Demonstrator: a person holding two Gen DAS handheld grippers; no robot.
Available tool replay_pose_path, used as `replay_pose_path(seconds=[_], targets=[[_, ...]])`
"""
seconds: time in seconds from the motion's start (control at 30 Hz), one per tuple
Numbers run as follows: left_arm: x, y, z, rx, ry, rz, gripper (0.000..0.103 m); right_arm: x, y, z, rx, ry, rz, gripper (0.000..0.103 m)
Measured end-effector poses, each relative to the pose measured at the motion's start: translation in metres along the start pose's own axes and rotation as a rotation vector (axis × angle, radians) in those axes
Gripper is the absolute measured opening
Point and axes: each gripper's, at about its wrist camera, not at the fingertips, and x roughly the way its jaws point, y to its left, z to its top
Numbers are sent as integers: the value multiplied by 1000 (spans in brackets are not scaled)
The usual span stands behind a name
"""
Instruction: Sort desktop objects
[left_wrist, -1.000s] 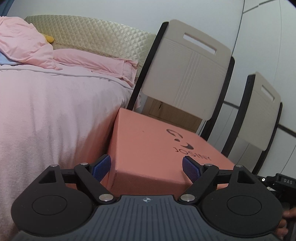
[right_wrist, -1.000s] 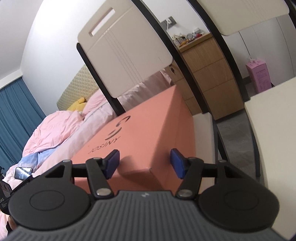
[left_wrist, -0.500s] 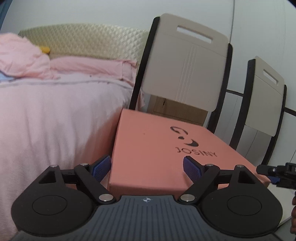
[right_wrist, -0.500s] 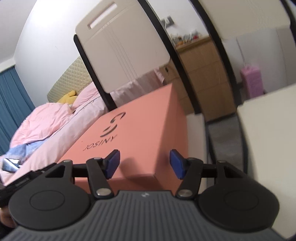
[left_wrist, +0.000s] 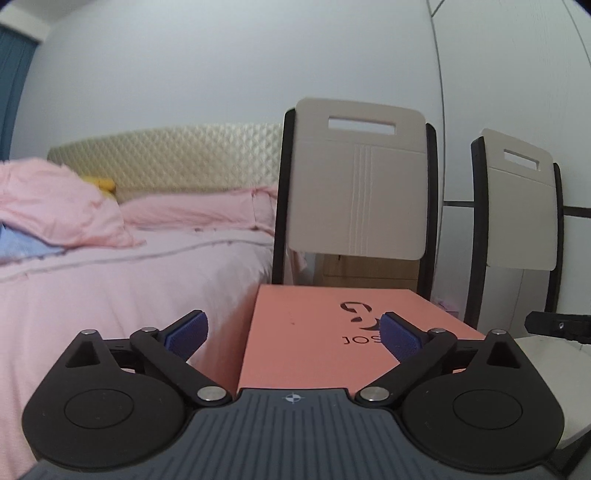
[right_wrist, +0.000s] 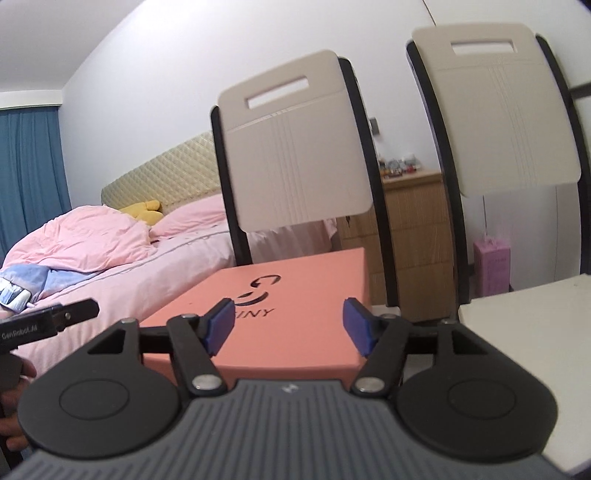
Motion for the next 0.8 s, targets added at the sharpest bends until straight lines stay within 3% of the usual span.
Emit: replay_pose_path(seconds=[0.17,0.3,0.37,0.8], targets=[[-11,-8,-6,38,-33,-19,103,-15,15,-10,-23,-48,-22,82],[-13,-7,-14,32,-41,-31,103,-22,23,-19,-31,-67,-36,87],[-11,-4,-19,13,-36,-36,103,-23,27,-23,-39,-75,-50,95],[-1,3,-37,11,-17,-4,103,-21,46,-38,-82,-83,-56,103]])
